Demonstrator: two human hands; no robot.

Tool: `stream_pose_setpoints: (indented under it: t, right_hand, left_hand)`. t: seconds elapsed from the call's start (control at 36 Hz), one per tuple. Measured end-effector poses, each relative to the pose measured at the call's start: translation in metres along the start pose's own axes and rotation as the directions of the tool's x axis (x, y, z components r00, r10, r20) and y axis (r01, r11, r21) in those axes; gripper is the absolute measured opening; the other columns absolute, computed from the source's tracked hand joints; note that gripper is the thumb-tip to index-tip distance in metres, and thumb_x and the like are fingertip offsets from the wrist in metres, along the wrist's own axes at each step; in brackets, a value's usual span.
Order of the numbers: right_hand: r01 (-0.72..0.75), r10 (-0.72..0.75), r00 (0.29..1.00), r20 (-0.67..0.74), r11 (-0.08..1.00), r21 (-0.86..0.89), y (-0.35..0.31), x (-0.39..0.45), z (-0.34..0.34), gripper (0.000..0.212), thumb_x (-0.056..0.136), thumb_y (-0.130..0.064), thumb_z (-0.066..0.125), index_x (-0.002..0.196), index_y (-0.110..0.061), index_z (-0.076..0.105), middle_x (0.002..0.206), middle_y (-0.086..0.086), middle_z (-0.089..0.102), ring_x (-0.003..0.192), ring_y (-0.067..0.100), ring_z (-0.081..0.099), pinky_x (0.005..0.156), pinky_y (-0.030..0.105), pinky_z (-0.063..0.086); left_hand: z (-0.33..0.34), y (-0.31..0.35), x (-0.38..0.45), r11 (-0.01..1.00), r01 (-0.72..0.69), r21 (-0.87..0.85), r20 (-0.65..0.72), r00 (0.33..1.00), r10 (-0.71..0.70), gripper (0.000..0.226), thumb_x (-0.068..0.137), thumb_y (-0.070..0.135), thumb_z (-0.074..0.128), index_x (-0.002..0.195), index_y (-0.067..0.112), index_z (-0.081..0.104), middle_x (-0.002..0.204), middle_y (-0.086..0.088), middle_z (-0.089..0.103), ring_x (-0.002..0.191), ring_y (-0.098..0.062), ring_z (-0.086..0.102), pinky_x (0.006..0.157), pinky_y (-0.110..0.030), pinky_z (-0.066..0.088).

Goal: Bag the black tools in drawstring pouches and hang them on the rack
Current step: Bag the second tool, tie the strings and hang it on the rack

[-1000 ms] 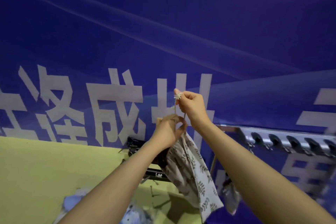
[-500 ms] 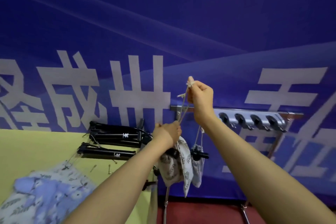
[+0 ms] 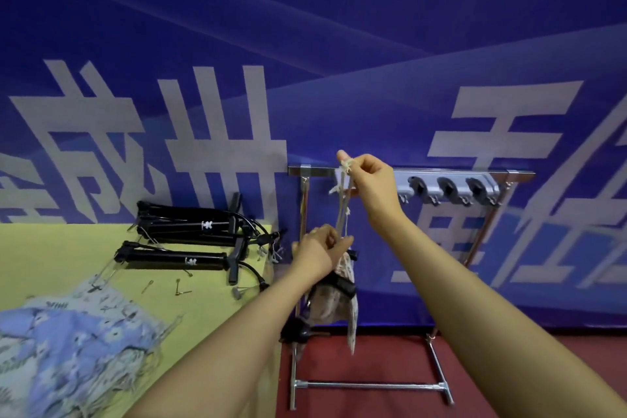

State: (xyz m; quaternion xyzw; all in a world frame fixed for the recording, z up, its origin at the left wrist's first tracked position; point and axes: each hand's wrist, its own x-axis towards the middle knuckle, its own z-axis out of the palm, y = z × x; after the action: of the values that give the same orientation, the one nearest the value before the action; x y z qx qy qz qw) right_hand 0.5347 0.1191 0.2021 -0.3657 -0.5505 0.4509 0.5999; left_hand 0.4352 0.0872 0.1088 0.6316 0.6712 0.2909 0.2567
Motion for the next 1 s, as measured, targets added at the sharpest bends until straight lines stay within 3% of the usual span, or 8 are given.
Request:
stream_pose_setpoints:
  t: [0.11,0.25,0.42,0.53,0.64,0.72,0.89,1.0]
  right_hand:
    - [-0.143,0.139,0.986,-0.09,0.989,-0.045,0.016,-0.006,-0.02,0.054,0.085,-0.026,0.07,0.05,-0.016,0.03,0.035,-0.008,0.033,0.033,0.006,0.039,0.043,0.018,0.037]
    - [-0.29,0.288,0.957,-0.039,0.951,-0.104,0.036,-0.016,-0.044,0.03,0.083,-0.022,0.071,0.063,-0.007,0.055,0.053,0.005,0.051,0.048,0.01,0.049,0.056,0.023,0.046]
    - [-0.429,0.43,0.903,-0.012,0.897,-0.11,0.053,-0.026,-0.066,0.014,0.089,-0.002,0.057,0.081,0.0,0.069,0.052,0.006,0.052,0.038,0.01,0.035,0.041,0.021,0.035]
    - [-0.478,0.467,0.878,-0.103,0.866,-0.148,0.066,-0.034,-0.08,0.025,0.089,0.004,0.045,0.088,0.003,0.07,0.044,0.001,0.035,0.037,0.011,0.025,0.041,0.022,0.026]
    - [-0.517,0.502,0.855,-0.132,0.846,-0.129,0.078,-0.034,-0.091,0.025,0.085,0.001,0.046,0.085,0.001,0.071,0.055,0.006,0.036,0.04,0.012,0.024,0.043,0.022,0.021]
    - [-0.52,0.499,0.854,-0.149,0.833,-0.189,0.087,-0.024,-0.105,0.02,0.085,-0.005,0.053,0.079,-0.001,0.071,0.057,0.008,0.036,0.045,0.013,0.024,0.045,0.022,0.021]
    - [-0.413,0.434,0.897,-0.084,0.757,-0.507,0.107,0.013,-0.125,0.019,0.084,-0.009,0.064,0.064,-0.011,0.065,0.052,0.0,0.05,0.05,0.012,0.038,0.046,0.022,0.031]
    - [-0.259,0.316,0.948,-0.032,0.712,-0.652,0.123,0.039,-0.139,0.014,0.086,-0.012,0.064,0.078,-0.002,0.064,0.073,0.015,0.063,0.064,0.019,0.051,0.061,0.034,0.042]
  left_hand:
    - [0.011,-0.002,0.012,0.972,0.052,-0.227,0.201,0.98,-0.006,0.029,0.074,0.049,0.069,0.081,0.021,0.063,0.093,-0.003,0.072,0.092,-0.021,0.067,0.09,-0.04,0.052]
    - [0.02,0.007,0.022,0.956,0.009,-0.293,0.27,0.96,0.073,0.018,0.085,0.0,0.056,0.095,0.012,0.048,0.09,-0.007,0.058,0.085,-0.02,0.055,0.077,-0.027,0.045]
    - [0.04,0.003,0.033,0.951,0.02,-0.309,0.358,0.929,0.097,0.022,0.088,-0.002,0.054,0.079,0.019,0.052,0.075,-0.001,0.055,0.072,-0.012,0.05,0.067,-0.023,0.04]
    - [0.057,0.002,0.04,0.963,0.005,-0.268,0.395,0.913,0.105,0.015,0.09,-0.002,0.052,0.1,0.001,0.062,0.097,-0.013,0.064,0.089,-0.016,0.055,0.076,-0.02,0.041]
    - [0.069,0.005,0.047,0.967,0.014,-0.255,0.383,0.92,0.087,0.017,0.092,0.003,0.052,0.105,-0.002,0.062,0.091,-0.007,0.059,0.087,-0.016,0.053,0.059,-0.012,0.039]
    - [0.078,0.011,0.058,0.967,0.022,-0.252,0.379,0.922,0.078,0.009,0.092,0.005,0.055,0.086,0.011,0.057,0.073,-0.001,0.055,0.072,-0.016,0.05,0.052,-0.009,0.035]
    - [0.087,0.026,0.089,0.951,0.06,-0.302,0.227,0.974,0.011,0.025,0.09,0.005,0.053,0.069,0.019,0.051,0.079,-0.013,0.065,0.074,-0.022,0.057,0.074,-0.04,0.05]
    - [0.098,0.031,0.106,0.941,0.075,-0.329,0.024,0.997,-0.071,0.014,0.088,0.008,0.055,0.075,0.015,0.056,0.071,-0.005,0.059,0.07,-0.023,0.055,0.066,-0.033,0.046]
